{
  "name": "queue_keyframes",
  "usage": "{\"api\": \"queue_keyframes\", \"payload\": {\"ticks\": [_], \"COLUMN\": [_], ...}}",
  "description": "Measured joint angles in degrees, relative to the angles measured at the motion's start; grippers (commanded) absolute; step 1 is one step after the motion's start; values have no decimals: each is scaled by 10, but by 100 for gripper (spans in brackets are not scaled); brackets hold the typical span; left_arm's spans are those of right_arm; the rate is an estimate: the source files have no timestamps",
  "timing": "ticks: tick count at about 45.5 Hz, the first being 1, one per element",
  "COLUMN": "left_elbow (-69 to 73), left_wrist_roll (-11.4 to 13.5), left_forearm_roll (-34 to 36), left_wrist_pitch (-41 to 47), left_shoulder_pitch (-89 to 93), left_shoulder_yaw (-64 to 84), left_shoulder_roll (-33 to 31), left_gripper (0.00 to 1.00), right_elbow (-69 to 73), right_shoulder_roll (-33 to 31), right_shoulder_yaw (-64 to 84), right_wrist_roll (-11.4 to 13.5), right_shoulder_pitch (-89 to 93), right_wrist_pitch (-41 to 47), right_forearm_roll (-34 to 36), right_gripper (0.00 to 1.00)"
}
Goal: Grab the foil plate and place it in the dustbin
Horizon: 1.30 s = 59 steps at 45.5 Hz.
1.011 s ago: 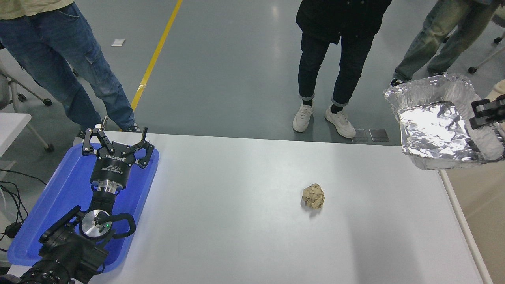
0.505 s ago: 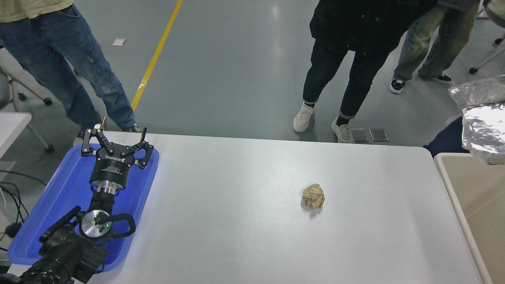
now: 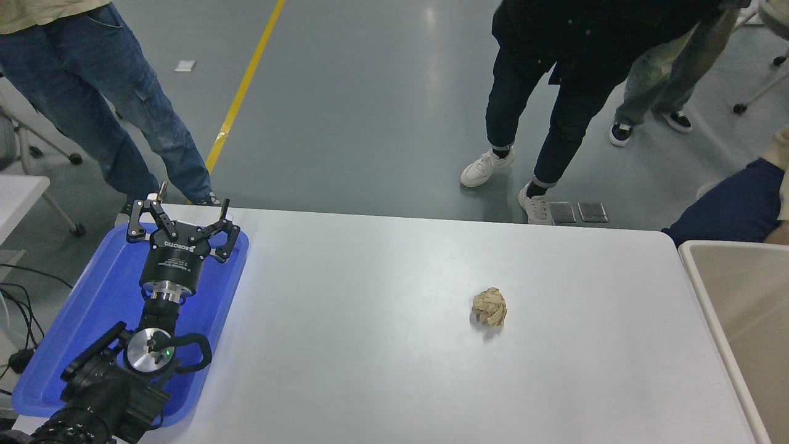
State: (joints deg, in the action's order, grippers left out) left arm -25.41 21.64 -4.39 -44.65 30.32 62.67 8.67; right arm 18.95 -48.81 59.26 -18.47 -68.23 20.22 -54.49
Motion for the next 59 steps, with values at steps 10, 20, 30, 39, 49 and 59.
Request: {"api": "queue_keyframes", "payload": {"ticks": [10, 20, 30, 39, 49, 59], "left_elbow": [0, 0, 0, 0, 0, 0], "left_wrist_roll": [0, 1, 1, 1, 1, 1], "left_forearm_roll": [0, 0, 0, 0, 0, 0], "left_wrist_pitch": [0, 0, 0, 0, 0, 0], "left_shoulder_pitch": [0, 0, 0, 0, 0, 0], "left_shoulder_yaw": [0, 0, 0, 0, 0, 0], "left_shoulder_roll": [0, 0, 0, 0, 0, 0], "left_gripper": [100, 100, 100, 100, 100, 100], "right_elbow": [-104, -147, -161, -166, -166, -160], "right_shoulder_roll": [65, 122, 154, 165, 171, 177], "right_shoulder_yaw": [-25, -37, -54, -72, -88, -105], "right_wrist_roll": [8, 39, 58, 66, 67, 65], "right_shoulder_pitch": [175, 266, 307, 321, 321, 307], "right_wrist_pitch": [-62, -109, -137, -150, -153, -150], "right_forearm_roll": [89, 147, 169, 185, 202, 219], "right_gripper": [0, 0, 74, 100, 100, 100]}}
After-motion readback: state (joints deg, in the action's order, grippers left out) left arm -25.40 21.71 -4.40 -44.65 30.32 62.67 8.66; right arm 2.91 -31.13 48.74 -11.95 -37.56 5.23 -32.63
